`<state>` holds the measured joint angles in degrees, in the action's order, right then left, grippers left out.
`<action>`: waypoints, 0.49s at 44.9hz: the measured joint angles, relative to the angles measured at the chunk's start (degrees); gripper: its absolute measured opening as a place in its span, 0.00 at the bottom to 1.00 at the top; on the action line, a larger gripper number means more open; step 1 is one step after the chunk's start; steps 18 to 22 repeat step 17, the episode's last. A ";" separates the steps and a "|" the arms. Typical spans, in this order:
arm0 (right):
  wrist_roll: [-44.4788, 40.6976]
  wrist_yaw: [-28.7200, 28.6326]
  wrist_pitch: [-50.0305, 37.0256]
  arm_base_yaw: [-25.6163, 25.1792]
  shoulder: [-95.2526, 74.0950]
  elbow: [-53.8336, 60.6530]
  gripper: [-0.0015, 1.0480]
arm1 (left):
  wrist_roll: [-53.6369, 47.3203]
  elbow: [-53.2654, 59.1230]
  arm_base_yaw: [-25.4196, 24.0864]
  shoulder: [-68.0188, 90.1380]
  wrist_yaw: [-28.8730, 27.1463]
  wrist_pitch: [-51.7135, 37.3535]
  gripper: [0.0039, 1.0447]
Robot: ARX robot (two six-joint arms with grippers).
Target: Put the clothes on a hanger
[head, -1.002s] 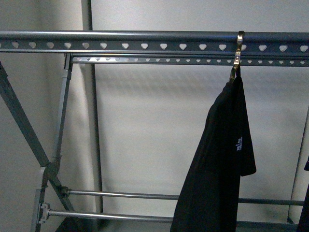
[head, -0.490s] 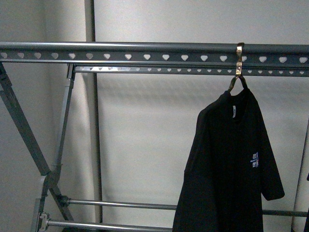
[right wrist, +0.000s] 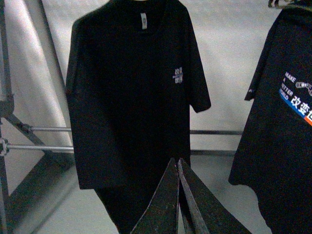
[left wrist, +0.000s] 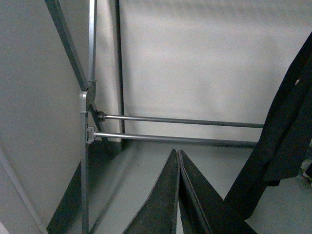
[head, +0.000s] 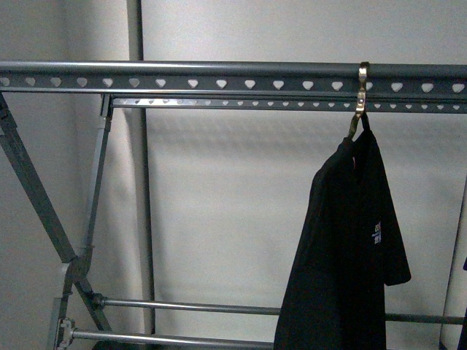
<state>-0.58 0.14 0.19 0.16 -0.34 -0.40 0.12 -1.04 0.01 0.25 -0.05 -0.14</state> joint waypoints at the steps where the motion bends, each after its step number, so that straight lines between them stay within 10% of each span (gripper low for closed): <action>1: 0.00 -0.07 0.02 -0.02 0.02 0.02 0.02 | -0.02 -0.02 0.00 0.00 0.02 0.00 0.03; 13: 0.00 -0.04 0.00 -0.02 0.09 0.02 0.02 | 0.00 0.00 0.00 0.00 0.00 0.00 0.03; 17: -0.02 -0.07 0.00 -0.02 0.09 0.02 0.17 | 0.00 0.00 0.00 0.00 0.00 0.00 0.22; 22: -0.02 -0.07 0.00 -0.02 0.09 0.02 0.17 | 0.00 0.00 0.00 0.00 0.00 0.00 0.22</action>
